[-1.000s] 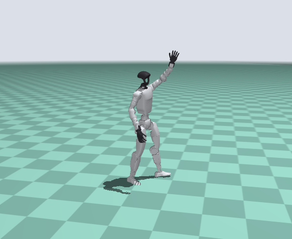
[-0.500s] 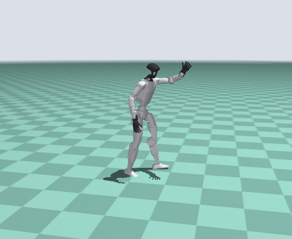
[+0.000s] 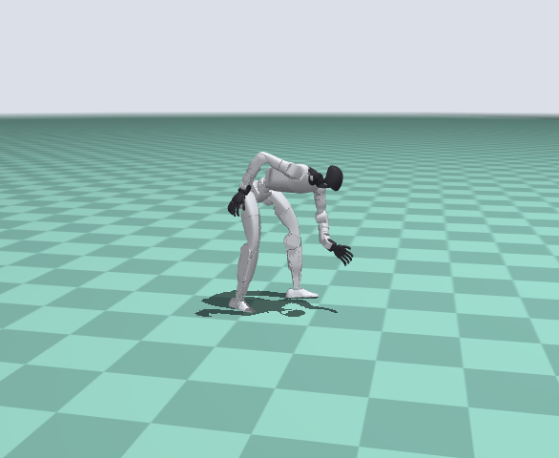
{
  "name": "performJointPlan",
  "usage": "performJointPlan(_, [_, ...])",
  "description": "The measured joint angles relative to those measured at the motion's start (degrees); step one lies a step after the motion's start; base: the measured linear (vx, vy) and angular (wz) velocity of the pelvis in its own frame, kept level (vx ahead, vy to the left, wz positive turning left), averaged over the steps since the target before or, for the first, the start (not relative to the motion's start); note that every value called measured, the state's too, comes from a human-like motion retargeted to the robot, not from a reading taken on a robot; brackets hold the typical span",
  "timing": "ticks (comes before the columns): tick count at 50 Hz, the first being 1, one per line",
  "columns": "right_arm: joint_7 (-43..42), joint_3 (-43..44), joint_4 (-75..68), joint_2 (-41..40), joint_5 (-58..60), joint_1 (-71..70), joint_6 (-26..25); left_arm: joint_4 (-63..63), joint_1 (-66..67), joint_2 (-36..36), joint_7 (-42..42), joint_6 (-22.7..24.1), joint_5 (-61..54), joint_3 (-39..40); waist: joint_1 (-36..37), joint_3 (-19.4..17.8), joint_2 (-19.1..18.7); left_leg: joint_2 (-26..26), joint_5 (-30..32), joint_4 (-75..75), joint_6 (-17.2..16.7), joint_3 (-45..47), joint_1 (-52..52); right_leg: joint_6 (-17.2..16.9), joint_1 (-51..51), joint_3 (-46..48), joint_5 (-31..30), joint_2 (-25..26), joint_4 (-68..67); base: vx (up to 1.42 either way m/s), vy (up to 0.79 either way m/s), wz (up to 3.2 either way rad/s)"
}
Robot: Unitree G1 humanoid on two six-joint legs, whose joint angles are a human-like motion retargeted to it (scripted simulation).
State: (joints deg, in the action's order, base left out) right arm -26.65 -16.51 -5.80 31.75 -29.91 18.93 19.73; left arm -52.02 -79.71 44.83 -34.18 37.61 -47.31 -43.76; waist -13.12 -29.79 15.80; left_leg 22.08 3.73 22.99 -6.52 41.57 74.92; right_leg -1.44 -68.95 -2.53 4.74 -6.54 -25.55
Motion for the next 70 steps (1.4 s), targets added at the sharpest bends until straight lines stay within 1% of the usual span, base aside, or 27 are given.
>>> performJointPlan(5, [1.8,-0.2,-0.6,1.0,-4.5,-1.7,-0.6,-6.7,-6.8,-2.1,0.9,-1.0,-5.3,-2.4,-2.0,0.0,0.8,2.3,-1.3,8.6,0.0,0.4,13.4,1.5,-14.9,-2.3,2.2,-0.7,-8.9,0.0,0.12,-0.14])
performJointPlan(7, [1.6,-0.6,-0.2,2.0,-4.8,-2.4,-0.6,-9.8,-9.1,-2.8,1.4,-1.6,-6.9,-3.5,-3.3,0.0,1.8,1.8,-1.0,9.5,-0.1,2.0,15.0,1.7,-18.4,-4.3,2.9,-1.5,-11.4,-0.02,0.1,0.64])
performJointPlan(8, [1.1,-1.4,0.2,2.8,-5.2,-2.8,-0.2,-11.3,-9.9,-2.7,1.6,-2.2,-7.5,-3.7,-4.9,0.0,2.7,0.6,-0.2,8.8,0.1,3.2,15.0,1.5,-20.0,-5.7,3.2,-2.4,-12.8,-0.06,0.1,1.07])
performJointPlan(10, [-0.2,-3.8,0.5,3.8,-6.0,-4.8,0.8,-14.4,-11.7,-2.0,2.5,-3.2,-8.4,-4.8,-6.8,0.0,4.4,-0.3,0.5,8.1,0.3,4.4,15.0,1.6,-21.0,-7.2,2.9,-2.9,-12.7,0.01,0.08,0.65])
performJointPlan(12, [-1.3,-4.9,0.5,4.6,-5.2,-6.2,1.2,-16.6,-12.9,-1.8,3.3,-3.4,-9.0,-6.1,-7.4,0.0,4.8,-0.8,1.0,7.3,0.3,4.8,15.0,1.4,-21.0,-8.0,2.2,-3.1,-11.7,0.06,0.05,0.14])
performJointPlan(15, [-2.8,-5.4,0.4,4.9,-3.5,-7.9,1.8,-18.3,-14.2,-1.7,3.9,-3.2,-9.4,-7.3,-7.4,0.0,4.6,-1.8,2.1,4.9,0.4,5.2,15.0,0.7,-20.9,-8.6,0.6,-3.1,-9.5,0.05,0.02,0.04])
performJointPlan(17, [-3.3,-5.2,0.3,4.7,-2.5,-8.5,2.0,-17.9,-14.4,-1.3,4.1,-2.8,-9.3,-7.6,-6.7,0.0,3.6,-2.1,3.0,3.3,0.4,4.6,15.0,-0.1,-20.0,-8.0,-1.0,-2.9,-7.0,0.05,-0.01,-0.3])
performJointPlan(18, [-3.4,-5.0,0.2,4.5,-2.1,-8.7,1.9,-17.4,-14.3,-1.0,4.3,-2.5,-9.3,-7.7,-6.1,0.0,2.9,-2.0,3.4,2.8,0.5,3.9,15.0,-0.4,-18.9,-7.2,-1.9,-2.7,-5.3,0.06,-0.02,-0.57])
performJointPlan(21, [-1.6,-1.1,0.2,4.5,1.1,-6.2,0.3,-13.7,-12.2,-0.5,3.9,-0.9,-8.2,-7.5,-3.1,0.0,-1.2,-0.9,3.8,3.1,-0.1,1.0,15.0,-2.1,-14.7,-3.8,-4.1,-1.8,-1.4,0.06,-0.03,-0.63])
performJointPlan(23, [-0.2,0.2,0.2,4.4,2.0,-4.8,-0.7,-10.9,-10.8,1.0,4.0,-0.5,-7.2,-7.4,-1.6,0.0,-2.5,-0.1,4.0,3.2,-0.4,-0.2,13.2,-3.2,-10.6,-2.1,-5.7,-1.2,1.8,0.07,-0.05,-0.41])
performJointPlan(25, [1.2,0.1,-0.3,4.3,2.2,-3.8,-1.4,-8.0,-9.6,3.4,4.4,-0.5,-6.1,-7.4,-0.8,0.0,-2.3,0.2,4.2,2.4,-0.6,-0.4,9.2,-4.4,-5.2,-1.2,-7.2,-0.9,5.2,0.12,-0.07,-0.06])
performJointPlan(27, [2.3,-1.2,-1.6,4.2,2.6,-3.0,-2.8,-5.4,-8.2,6.1,5.2,-0.2,-5.7,-8.1,0.2,0.0,-0.6,0.6,3.3,1.5,-1.3,0.6,2.3,-5.3,3.2,-1.1,-8.8,-0.5,10.6,0.2,-0.07,0.01])
performJointPlan(29, [4.4,0.7,-2.4,5.1,6.1,-1.3,-5.3,-2.4,-8.2,8.3,4.6,0.2,-4.5,-7.4,1.2,0.0,-1.5,0.5,2.9,0.9,-1.6,0.5,-2.1,-6.9,9.2,-0.1,-9.9,-0.5,14.2,0.12,-0.06,0.15])
performJointPlan(31, [5.1,0.3,-3.9,5.0,7.2,-0.9,-6.1,0.0,-9.1,10.6,4.6,0.4,-3.4,-7.0,1.9,0.0,-1.4,0.7,2.3,0.5,-1.7,0.5,-6.9,-8.0,15.7,0.7,-10.9,-0.3,18.0,0.11,-0.07,0.15])
performJointPlan(32, [5.5,0.2,-4.8,5.1,8.3,-1.0,-7.1,1.2,-9.9,11.7,4.3,0.2,-3.3,-6.9,2.2,0.0,-1.2,-0.2,2.7,-1.6,-1.6,0.6,-9.9,-8.5,18.9,1.0,-11.7,-0.4,20.2,0.11,-0.08,0.3])
performJointPlan(35, [6.7,0.4,-7.6,6.2,14.1,-2.1,-13.7,4.9,-14.2,14.6,2.0,-1.7,-4.9,-6.6,3.2,0.2,0.2,-7.4,9.2,-18.3,-1.4,1.6,-22.0,-10.0,27.5,1.0,-15.1,-2.0,27.3,0.09,-0.09,0.17])
performJointPlan(38, [7.7,-2.0,-10.9,5.4,15.3,-3.0,-14.7,6.6,-17.8,16.4,2.2,-2.2,-3.4,-7.1,4.6,2.8,1.0,-8.0,9.8,-20.8,-1.3,2.8,-27.5,-11.5,32.3,1.7,-15.2,-2.1,29.3,0.07,-0.09,-0.22])
performJointPlan(42, [9.2,-5.0,-15.3,4.4,14.7,-5.0,-15.2,6.5,-23.8,18.1,2.6,-3.1,-2.3,-9.3,6.3,6.2,1.2,-7.6,9.3,-20.8,-1.3,4.0,-32.4,-12.5,37.0,3.6,-14.3,-1.9,30.0,0.06,-0.1,-0.21])
performJointPlan(45, [9.6,-6.1,-17.7,3.7,13.1,-6.1,-15.0,4.8,-29.0,18.3,2.7,-3.7,-2.4,-11.8,7.7,8.4,0.3,-7.0,8.6,-20.3,-1.2,4.2,-35.5,-12.3,39.8,5.6,-12.5,-1.7,29.3,0.05,-0.12,-0.02])
performJointPlan(50, [8.2,-5.9,-20.3,2.7,10.3,-6.7,-13.6,0.9,-35.9,16.4,2.5,-4.3,-3.7,-15.6,9.8,10.9,-2.9,-6.6,7.3,-19.9,-0.8,3.1,-40.6,-10.7,44.7,8.7,-8.1,-1.1,26.1,0.05,-0.14,0.28])
performJointPlan(53, [8.0,-5.7,-21.6,2.2,9.6,-6.8,-13.3,-0.3,-37.6,15.2,2.9,-5.3,-4.0,-16.8,10.7,12.4,-5.0,-6.8,6.8,-20.4,-0.6,2.0,-44.1,-10.1,47.8,9.9,-5.3,-0.9,23.4,0.06,-0.15,0.45])
performJointPlan(57, [9.2,-4.8,-23.0,2.0,9.5,-7.0,-14.1,-0.4,-38.4,14.7,4.5,-8.5,-3.5,-17.8,11.1,14.9,-7.6,-7.3,6.3,-21.9,-0.4,0.4,-49.3,-10.5,52.2,11.1,-2.0,-0.7,19.7,0.09,-0.14,0.45])
performJointPlan(64, [11.8,0.1,-23.4,1.9,10.2,-6.9,-15.7,0.6,-40.8,16.3,7.8,-15.2,-0.7,-19.2,11.0,19.4,-11.4,-8.7,5.7,-25.4,-1.1,-1.4,-58.6,-13.1,60.5,12.8,1.3,-0.6,17.4,0.1,-0.11,0.3])
performJointPlan(70, [11.5,3.7,-25.6,0.9,9.8,-6.7,-15.7,-2.3,-45.3,15.0,9.2,-17.8,0.8,-20.1,12.5,23.2,-14.6,-8.8,4.9,-26.8,-2.3,-2.3,-63.9,-13.6,67.1,14.0,2.2,0.3,19.9,0.06,-0.1,0.14])
